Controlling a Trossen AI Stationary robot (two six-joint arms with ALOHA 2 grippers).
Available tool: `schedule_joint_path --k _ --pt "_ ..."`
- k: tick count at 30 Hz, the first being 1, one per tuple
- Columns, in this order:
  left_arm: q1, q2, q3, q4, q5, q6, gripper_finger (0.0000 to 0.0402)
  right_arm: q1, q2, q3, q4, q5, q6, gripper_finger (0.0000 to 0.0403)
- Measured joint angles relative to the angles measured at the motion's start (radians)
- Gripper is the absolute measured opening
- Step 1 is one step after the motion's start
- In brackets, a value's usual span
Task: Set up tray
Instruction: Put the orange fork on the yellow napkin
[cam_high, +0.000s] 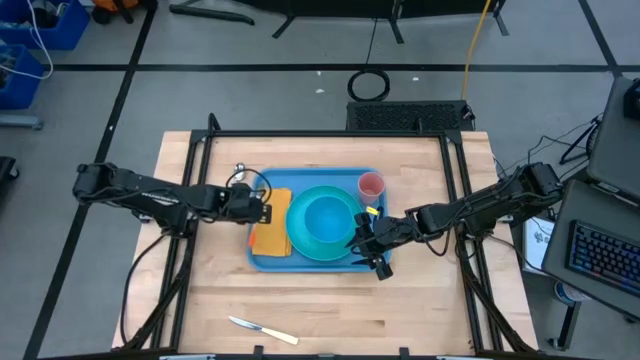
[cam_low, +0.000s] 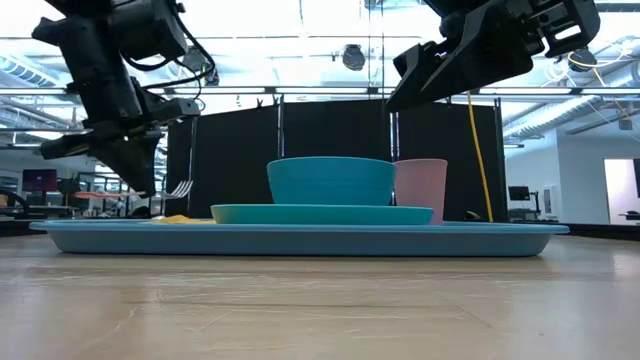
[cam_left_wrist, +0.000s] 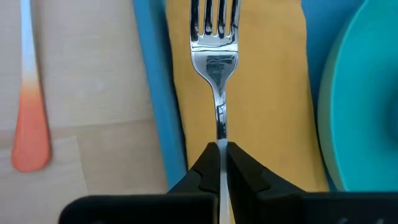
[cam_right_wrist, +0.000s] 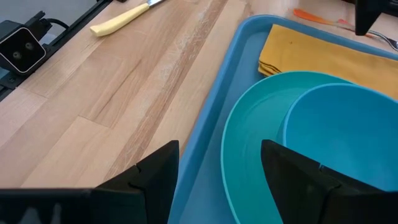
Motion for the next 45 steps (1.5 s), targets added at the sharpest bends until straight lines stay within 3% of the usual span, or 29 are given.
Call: schedule_joint_path --k 6,13,36,45 --pt "0.017 0.071 0.001 0.100 0.029 0.038 0.0008 0.000 0.000 0.000 0.000 0.000 -0.002 0.0216" --pt "0.028 0.155 0.001 0.109 0.051 0.046 0.0008 0.000 0.000 0.000 0.001 0.000 0.001 0.0216" --pt "-0.006 0.157 0.000 0.051 0.032 -0.094 0.0010 -0.002 0.000 -0.046 0.095 0.000 -0.009 0.0216" --pt "-0.006 0.157 0.000 0.090 0.040 -0.068 0.0008 -0.002 0.000 -0.047 0.095 0.000 -0.010 0.0216"
